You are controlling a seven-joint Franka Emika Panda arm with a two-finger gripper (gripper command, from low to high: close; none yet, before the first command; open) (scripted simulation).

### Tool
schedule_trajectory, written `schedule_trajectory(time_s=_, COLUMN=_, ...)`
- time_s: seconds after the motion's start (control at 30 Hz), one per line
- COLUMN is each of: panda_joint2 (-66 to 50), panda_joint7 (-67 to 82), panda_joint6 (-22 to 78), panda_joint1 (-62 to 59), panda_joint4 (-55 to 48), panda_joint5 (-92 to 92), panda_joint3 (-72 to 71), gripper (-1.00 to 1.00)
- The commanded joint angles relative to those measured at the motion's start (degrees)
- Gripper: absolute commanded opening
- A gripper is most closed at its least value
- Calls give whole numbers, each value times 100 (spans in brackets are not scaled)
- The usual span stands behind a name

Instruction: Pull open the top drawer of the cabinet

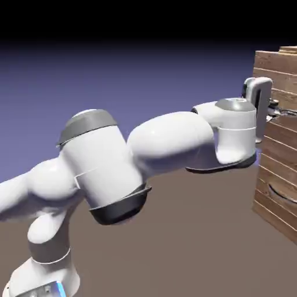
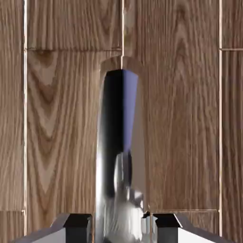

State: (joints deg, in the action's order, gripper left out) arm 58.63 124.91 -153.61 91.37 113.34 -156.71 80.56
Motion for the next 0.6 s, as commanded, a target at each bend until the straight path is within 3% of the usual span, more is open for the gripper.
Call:
schedule_trajectory(time_s=0.0, panda_joint2=6, panda_joint7=-24, panda_joint6=33, panda_joint1=-204, panda_joint4=208, panda_joint5=7, panda_joint3=-120, gripper=-100)
schedule_trajectory(time_s=0.43, panda_joint2=507, panda_joint7=-1, panda_joint6=114, panda_joint1=-2859, panda_joint4=2637, panda_joint5=399, panda_joint3=-1685, gripper=-100)
schedule_trajectory(time_s=0.47, panda_joint2=507, panda_joint7=-1, panda_joint6=114, panda_joint1=-2860, panda_joint4=2637, panda_joint5=399, panda_joint3=-1686, gripper=100)
schedule_trajectory(time_s=0.57, panda_joint2=644, panda_joint7=46, panda_joint6=31, panda_joint1=-3275, panda_joint4=2951, panda_joint5=518, panda_joint3=-1909, gripper=100)
